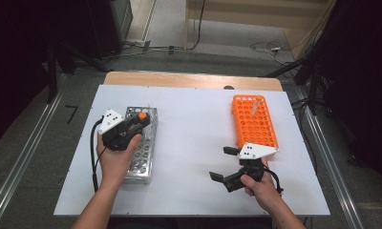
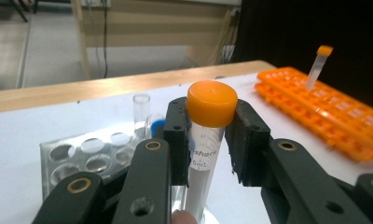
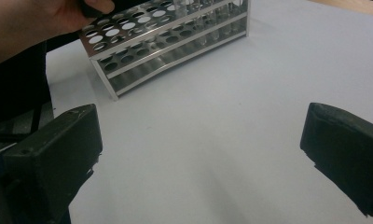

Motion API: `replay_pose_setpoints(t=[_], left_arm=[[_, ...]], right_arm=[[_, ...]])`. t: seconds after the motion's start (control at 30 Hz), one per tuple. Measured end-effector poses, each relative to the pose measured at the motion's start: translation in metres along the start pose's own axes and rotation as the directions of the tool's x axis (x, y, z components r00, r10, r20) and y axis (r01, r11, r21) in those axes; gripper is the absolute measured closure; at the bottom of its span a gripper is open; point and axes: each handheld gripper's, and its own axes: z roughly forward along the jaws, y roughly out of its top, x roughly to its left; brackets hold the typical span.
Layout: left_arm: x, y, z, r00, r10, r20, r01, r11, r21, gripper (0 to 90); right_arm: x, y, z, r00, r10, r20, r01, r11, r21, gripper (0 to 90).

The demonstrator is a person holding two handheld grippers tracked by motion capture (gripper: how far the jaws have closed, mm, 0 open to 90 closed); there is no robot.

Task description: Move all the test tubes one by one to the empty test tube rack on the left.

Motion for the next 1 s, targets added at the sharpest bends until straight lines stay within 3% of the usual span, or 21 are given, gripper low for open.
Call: replay_pose_setpoints(t=[0.17, 0.23, 0.4, 0.63, 0.77, 1.0], left_arm=[[-0.006, 0.0, -0.001, 0.9993, 0.033, -0.02, -0.032, 0.9986, 0.043, 68.7], [-0.007, 0.001, -0.001, 0.9993, 0.036, -0.013, -0.036, 0.9979, 0.054, 60.8], [-0.006, 0.002, -0.005, 1.0, -0.001, 0.003, 0.001, 0.9991, 0.043, 41.5], [-0.014, 0.003, -0.018, 0.9965, -0.018, 0.082, 0.016, 0.9994, 0.03, 14.3], [-0.023, 0.001, -0.026, 0.9917, -0.017, 0.127, 0.014, 0.9995, 0.028, 5.0], [-0.035, -0.005, -0.034, 0.9841, -0.014, 0.177, 0.008, 0.9993, 0.036, 0.0]], right_arm=[[-0.003, -0.001, -0.001, 0.9999, 0.007, 0.009, -0.007, 1.0, -0.004, 0.0], [-0.004, -0.001, -0.002, 0.9998, 0.014, 0.012, -0.014, 1.0, -0.006, 0.0], [-0.006, -0.001, -0.004, 0.9997, 0.015, 0.021, -0.015, 1.0, -0.01, 0.0], [-0.018, 0.0, -0.016, 0.997, 0.047, 0.061, -0.044, 0.998, -0.049, 0.0], [-0.028, 0.001, -0.026, 0.9929, 0.059, 0.104, -0.053, 0.997, -0.064, 0.0], [-0.056, 0.003, -0.041, 0.9792, 0.116, 0.167, -0.101, 0.99, -0.097, 0.0]])
